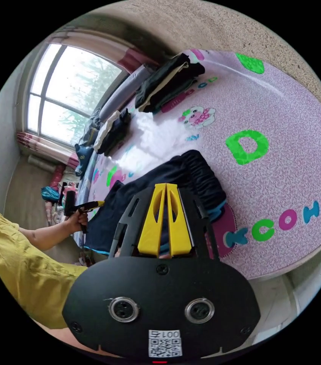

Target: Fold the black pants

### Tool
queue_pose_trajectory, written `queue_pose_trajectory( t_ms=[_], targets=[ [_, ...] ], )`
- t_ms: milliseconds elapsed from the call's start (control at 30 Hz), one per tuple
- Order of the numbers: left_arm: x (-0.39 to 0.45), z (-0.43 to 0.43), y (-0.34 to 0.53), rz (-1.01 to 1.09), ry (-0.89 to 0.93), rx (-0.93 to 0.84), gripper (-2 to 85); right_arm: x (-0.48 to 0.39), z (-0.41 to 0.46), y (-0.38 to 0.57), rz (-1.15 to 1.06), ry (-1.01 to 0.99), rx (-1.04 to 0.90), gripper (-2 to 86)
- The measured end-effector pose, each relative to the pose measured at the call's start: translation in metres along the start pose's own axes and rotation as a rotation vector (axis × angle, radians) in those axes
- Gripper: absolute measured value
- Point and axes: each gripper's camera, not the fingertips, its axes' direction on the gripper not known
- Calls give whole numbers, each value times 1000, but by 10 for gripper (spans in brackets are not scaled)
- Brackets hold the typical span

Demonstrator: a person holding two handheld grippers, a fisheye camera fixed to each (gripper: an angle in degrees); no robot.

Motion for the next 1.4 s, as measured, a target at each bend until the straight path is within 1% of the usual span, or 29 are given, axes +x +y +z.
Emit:
queue_pose_trajectory(
  t_ms=[33,67,100,167,267,333,400,467,533,600,633,767,833,900,933,1000,1033,1100,1133,1200,1233,1300,1333,1400],
  targets=[
    [-1,-1,19,-4,1,-10,-13,4,5,3,2,22,-15,5],
    [-3,-2,37,-13,-4,-20,-13,14,17,8,24,85,-53,4],
    [-5,-2,45,-19,-5,-28,-13,28,33,12,55,205,-122,4],
    [-11,-5,75,-48,-19,-61,-13,43,61,20,22,309,-222,4],
    [-18,-25,109,-50,-57,-93,-13,56,78,21,10,306,-216,4],
    [-24,-45,133,-66,-100,-111,-13,55,84,21,-48,306,-186,4],
    [-36,-69,164,-117,-138,-105,-13,40,90,23,-183,346,-122,4],
    [-55,-108,214,-234,-175,-43,-13,26,100,22,-282,335,-97,4],
    [-71,-138,258,-344,-196,29,-13,9,119,17,-391,268,-96,4],
    [-85,-166,305,-458,-210,110,-13,-20,156,5,-544,148,-136,5],
    [-94,-183,336,-527,-225,162,-13,-28,168,2,-582,115,-151,5],
    [-118,-230,422,-721,-309,354,-13,-104,269,-11,-830,-125,-296,5],
    [-127,-245,443,-759,-360,409,-13,-145,324,-6,-924,-206,-372,5],
    [-138,-259,452,-745,-416,443,-13,-204,401,18,-1055,-287,-461,6],
    [-146,-268,455,-718,-461,456,-13,-220,422,26,-1082,-303,-486,6],
    [-161,-279,455,-680,-508,462,-13,-281,504,72,-1194,-339,-583,6],
    [-175,-284,456,-673,-515,460,-13,-294,524,85,-1219,-340,-608,6],
    [-194,-290,456,-655,-514,470,-14,-342,605,141,-1305,-328,-716,6],
    [-206,-292,457,-637,-511,478,-14,-351,625,156,-1325,-322,-739,6],
    [-226,-293,458,-630,-499,475,-14,-376,704,209,-1385,-258,-838,5],
    [-239,-292,459,-633,-488,464,-13,-379,724,221,-1392,-241,-870,5],
    [-253,-289,462,-626,-476,445,-13,-381,792,264,-1411,-204,-978,5],
    [-261,-286,465,-618,-473,422,-14,-379,807,273,-1416,-193,-1002,5],
    [-268,-283,469,-592,-508,378,-14,-364,858,304,-1457,-130,-1079,5]
  ],
)
